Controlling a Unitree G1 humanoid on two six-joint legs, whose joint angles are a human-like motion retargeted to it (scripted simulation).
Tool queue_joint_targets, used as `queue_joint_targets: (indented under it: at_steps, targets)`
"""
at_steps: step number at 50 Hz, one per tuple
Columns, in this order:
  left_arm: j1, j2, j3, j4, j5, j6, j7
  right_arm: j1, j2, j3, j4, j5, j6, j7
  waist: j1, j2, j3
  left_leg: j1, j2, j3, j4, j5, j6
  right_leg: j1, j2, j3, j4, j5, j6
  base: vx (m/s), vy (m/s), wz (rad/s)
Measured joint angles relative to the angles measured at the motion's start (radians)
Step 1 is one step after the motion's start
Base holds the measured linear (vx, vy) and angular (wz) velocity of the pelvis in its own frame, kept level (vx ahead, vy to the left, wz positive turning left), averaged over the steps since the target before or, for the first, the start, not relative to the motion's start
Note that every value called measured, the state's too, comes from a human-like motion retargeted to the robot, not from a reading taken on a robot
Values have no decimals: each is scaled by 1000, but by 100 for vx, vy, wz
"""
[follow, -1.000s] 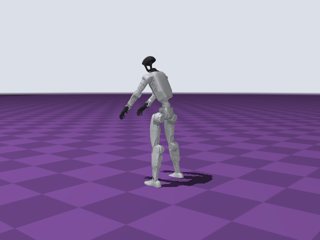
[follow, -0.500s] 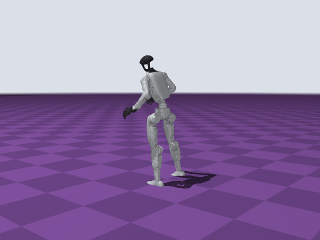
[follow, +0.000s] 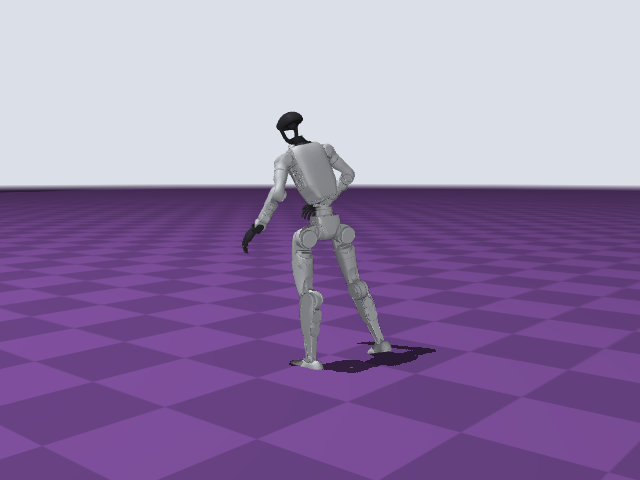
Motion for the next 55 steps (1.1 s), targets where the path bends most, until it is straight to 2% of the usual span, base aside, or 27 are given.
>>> queue_joint_targets:
  at_steps: [4, 10, 17, 22, 27, 32, 36, 39, 42, 45, 47, 51, 55]
  targets:
    - [19, -23, 21, 4, -48, 5, -17, -18, -8, 24, -6, -11, -4, 7, 20, 14, -37, -37, 16, 26, 34, -12, 12, 19, -15, 18, 74, -21, -5, -4, -10, -34]
    - [-5, -65, 9, 60, -121, 26, 6, -80, 6, 68, 14, -23, 10, -14, 45, -7, -73, -61, 1, 56, 2, 26, 19, 63, -44, 33, -1, 74, 7, -7, -18, -31]
    - [-51, -73, -42, 57, -91, 26, -133, -92, 39, 89, 73, -26, 17, 5, 49, -23, -87, -92, -6, 44, 52, 5, 30, 111, -74, -70, -63, 17, -9, -3, -15, 9]
    - [-98, -64, -132, 17, 1, 9, -182, -77, 46, 88, 136, -20, 14, 18, 24, 4, -104, -82, 3, -3, 67, -14, 31, 143, -61, -96, -36, 32, 1, 5, -2, 48]
    - [-207, -51, -267, 10, 103, -6, -136, -93, 41, 84, 196, -32, 11, 14, -21, 40, -110, -67, 16, -71, 73, -32, 26, 130, -43, -114, 90, 65, 7, 5, 5, 70]
    - [-341, -68, -374, 66, 218, -1, -54, -168, 32, 101, 272, -69, 16, -12, -61, 72, -77, -33, 26, -124, 70, -38, 26, 23, -22, -41, 354, 111, 0, 3, 8, 57]
    - [-415, -73, -417, 114, 336, 12, 12, -255, 27, 147, 331, -120, 22, -39, -79, 88, -49, -18, 47, -135, 58, -30, 14, -83, 11, -5, 469, 49, -36, 0, 1, 13]
    - [-455, -81, -440, 143, 391, 17, 55, -328, 24, 199, 379, -162, 28, -64, -94, 89, -32, -25, 49, -141, 44, -18, 1, -125, 9, -42, 376, -9, -52, 0, -2, 8]
    - [-512, -97, -480, 184, 416, 11, 98, -417, 24, 266, 447, -213, 40, -100, -113, 76, -5, -36, 29, -158, 21, -2, -10, -120, -1, -87, 151, -42, -39, 0, -9, 41]
    - [-579, -116, -547, 238, 455, 5, 131, -490, 29, 341, 520, -276, 63, -130, -129, 50, 31, -41, -11, -190, -1, 10, -15, -88, -5, -74, -82, -30, -9, 2, -14, 66]
    - [-631, -134, -593, 287, 503, 8, 136, -526, 35, 378, 562, -309, 78, -136, -133, 42, 61, -51, -31, -215, -4, 17, -15, -75, -8, -45, -159, -1, -9, 1, -16, 74]
    - [-703, -171, -627, 364, 566, 20, 124, -566, 32, 418, 593, -343, 94, -149, -133, 59, 120, -85, -36, -262, -4, 41, -20, -79, -13, -65, -171, 23, -35, -3, -17, 62]
    - [-749, -202, -598, 399, 530, 23, 128, -628, 13, 457, 607, -371, 108, -194, -147, 96, 187, -136, -20, -299, -4, 73, -34, -109, -4, -112, -164, 33, -26, -8, -18, 47]
